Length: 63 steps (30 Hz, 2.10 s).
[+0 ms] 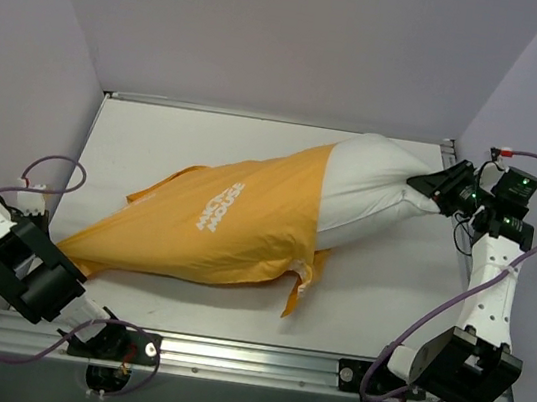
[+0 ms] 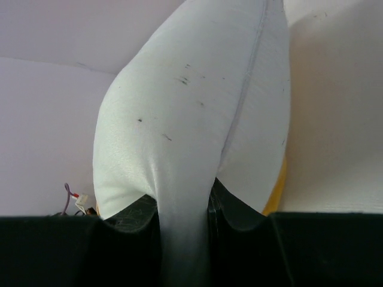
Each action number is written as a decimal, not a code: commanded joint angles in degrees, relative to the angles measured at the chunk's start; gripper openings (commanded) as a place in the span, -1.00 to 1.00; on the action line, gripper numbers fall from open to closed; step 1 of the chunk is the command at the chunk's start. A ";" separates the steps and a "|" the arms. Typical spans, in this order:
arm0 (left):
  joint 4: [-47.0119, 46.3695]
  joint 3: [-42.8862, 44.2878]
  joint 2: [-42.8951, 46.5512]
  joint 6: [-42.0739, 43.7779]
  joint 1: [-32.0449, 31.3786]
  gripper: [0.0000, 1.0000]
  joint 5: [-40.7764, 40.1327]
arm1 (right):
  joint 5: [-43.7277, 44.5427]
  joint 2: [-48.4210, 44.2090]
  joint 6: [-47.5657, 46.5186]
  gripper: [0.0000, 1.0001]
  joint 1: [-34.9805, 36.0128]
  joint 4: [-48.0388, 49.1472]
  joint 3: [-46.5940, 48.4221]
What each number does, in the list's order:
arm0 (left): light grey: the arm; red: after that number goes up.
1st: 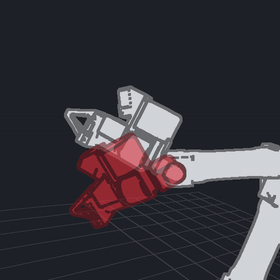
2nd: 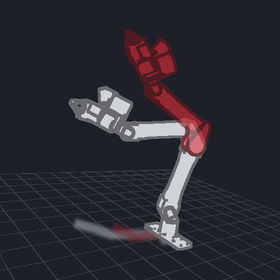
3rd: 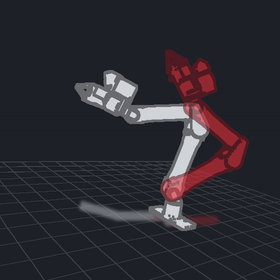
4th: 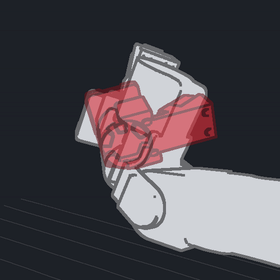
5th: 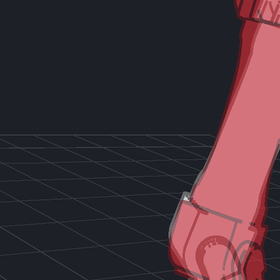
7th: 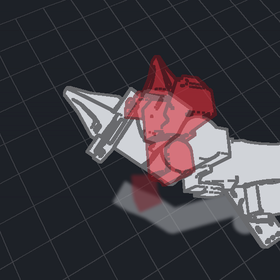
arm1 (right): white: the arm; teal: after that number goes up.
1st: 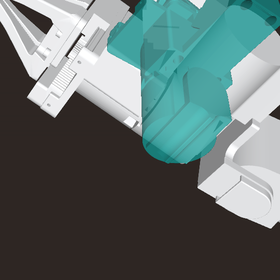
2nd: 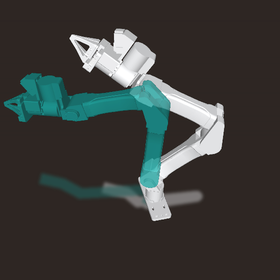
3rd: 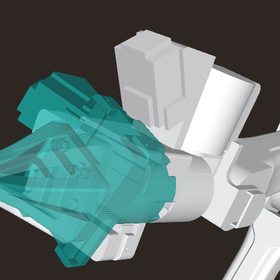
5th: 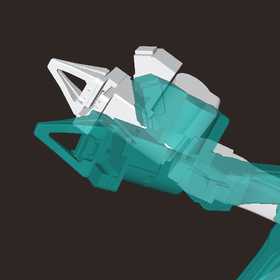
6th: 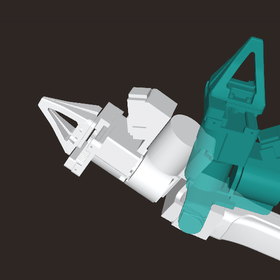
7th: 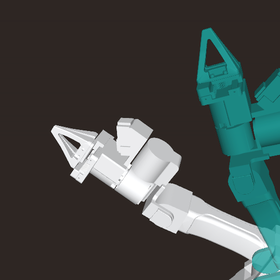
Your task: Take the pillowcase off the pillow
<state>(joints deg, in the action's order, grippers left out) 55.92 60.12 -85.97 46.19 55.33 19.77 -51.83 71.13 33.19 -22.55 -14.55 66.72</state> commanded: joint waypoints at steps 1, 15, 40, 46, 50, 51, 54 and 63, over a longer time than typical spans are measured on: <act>-19.44 5.71 -2.35 5.75 6.62 -0.95 -15.64 | 14.30 0.93 1.53 -1.00 -9.53 16.04 12.00; -21.20 6.15 -3.41 8.38 8.39 -0.95 -16.24 | 15.97 9.46 -0.23 -1.00 -9.97 9.10 35.11; 17.89 6.08 8.97 19.35 -22.37 0.88 7.74 | 24.06 2.34 -1.02 -1.00 15.16 14.99 4.83; 23.44 0.88 13.99 28.42 -21.41 0.88 -3.31 | 24.59 2.34 -2.34 -1.00 15.25 14.72 4.21; 24.94 -3.41 15.05 34.21 -18.86 0.88 -10.79 | 24.59 2.69 -3.22 -1.00 15.25 14.72 3.86; 24.68 -4.39 14.96 34.40 -18.60 0.88 -12.02 | 24.50 2.69 -3.22 -1.00 15.25 14.72 3.77; 21.96 -7.55 15.22 36.59 -16.84 0.88 -15.90 | 24.32 2.78 -3.92 -1.00 15.25 12.89 3.59; -2.29 -16.08 13.04 27.73 -22.02 0.87 -13.27 | 24.76 2.52 -3.84 -1.00 15.25 13.75 1.84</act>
<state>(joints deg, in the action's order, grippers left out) 64.31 44.49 -71.44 77.49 34.94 3.86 -27.29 76.01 29.65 -7.77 -5.30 68.86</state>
